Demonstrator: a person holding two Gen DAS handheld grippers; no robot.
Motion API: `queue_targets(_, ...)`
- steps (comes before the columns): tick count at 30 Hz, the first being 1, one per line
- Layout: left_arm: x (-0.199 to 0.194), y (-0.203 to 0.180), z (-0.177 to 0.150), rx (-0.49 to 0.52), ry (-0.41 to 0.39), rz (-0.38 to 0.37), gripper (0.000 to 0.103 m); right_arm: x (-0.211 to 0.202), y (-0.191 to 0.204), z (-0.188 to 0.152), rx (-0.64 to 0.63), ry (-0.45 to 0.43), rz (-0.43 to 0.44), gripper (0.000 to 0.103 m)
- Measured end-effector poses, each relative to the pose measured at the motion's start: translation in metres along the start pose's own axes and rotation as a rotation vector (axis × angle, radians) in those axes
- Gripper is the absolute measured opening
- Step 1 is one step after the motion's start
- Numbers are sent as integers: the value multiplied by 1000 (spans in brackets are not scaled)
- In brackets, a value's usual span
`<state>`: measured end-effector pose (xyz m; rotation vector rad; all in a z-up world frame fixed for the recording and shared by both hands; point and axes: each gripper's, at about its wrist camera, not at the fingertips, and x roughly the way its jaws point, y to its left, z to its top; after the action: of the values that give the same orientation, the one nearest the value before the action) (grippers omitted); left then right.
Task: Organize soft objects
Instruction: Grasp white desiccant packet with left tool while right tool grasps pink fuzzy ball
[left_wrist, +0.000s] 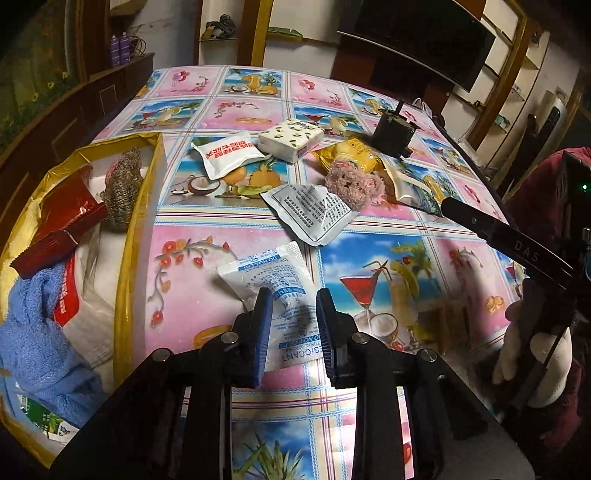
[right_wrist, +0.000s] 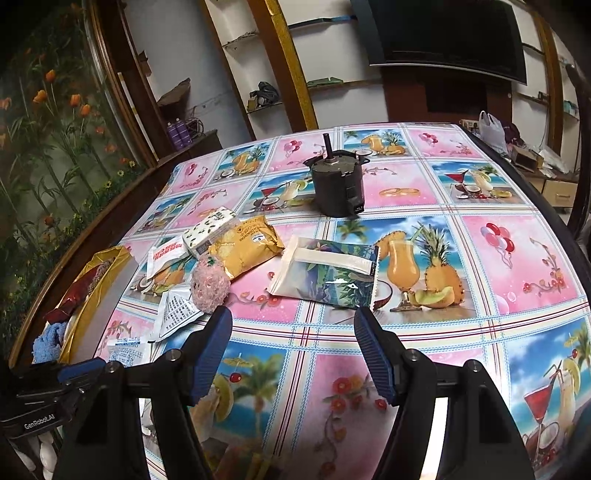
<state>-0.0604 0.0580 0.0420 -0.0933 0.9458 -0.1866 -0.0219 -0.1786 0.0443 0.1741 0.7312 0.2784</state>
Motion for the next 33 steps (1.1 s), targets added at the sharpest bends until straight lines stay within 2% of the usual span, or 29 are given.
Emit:
queue_targets(1,0,2,0,-14,-2,-2,31,1,0,0,0,4,2,69)
queue_targets(2,0,4,0,-25,-4,-6,42,2,0,-1,2,9,4,69)
queue_targets(4,3,8,-1,-40,-10,14,56,4,-3,-1,16,21,9,69)
queue_targets(7,15,4,3,-8,-10,67,58,7,-9,-1,50,38,27,69)
queue_targets(9,30,-1,5,23,21,114,62,8,-13,-1,72,46,39,69)
queue_targets(10,40,-4,5,36,49,131,66,8,-14,-1,78,48,44,69)
queue_targets(11,45,-10,4,70,38,153,74,9,-14,-1,81,51,49,69)
queue_targets(12,47,-17,3,100,24,159,74,9,-14,-1,85,56,70,69)
queue_targets(13,48,-20,4,101,34,127,74,10,-14,0,89,66,100,69)
queue_targets(14,47,-21,4,97,39,117,58,12,-12,1,85,86,133,68)
queue_targets(16,44,-21,5,98,48,79,42,11,-4,3,60,106,150,68)
queue_targets(18,40,-17,2,86,51,56,36,11,10,10,14,120,155,68)
queue_targets(23,21,-1,-8,-3,45,-56,34,35,45,35,-30,188,155,68)
queue_targets(28,-11,12,-18,-38,9,-129,34,82,77,46,-76,270,70,68)
queue_targets(30,-24,20,-21,-56,-9,-152,34,101,84,43,-85,318,35,57)
queue_targets(31,-31,27,-22,-71,-21,-167,34,105,86,40,-90,335,20,33)
queue_targets(33,-45,41,-25,-105,-45,-190,34,105,84,37,-75,330,25,27)
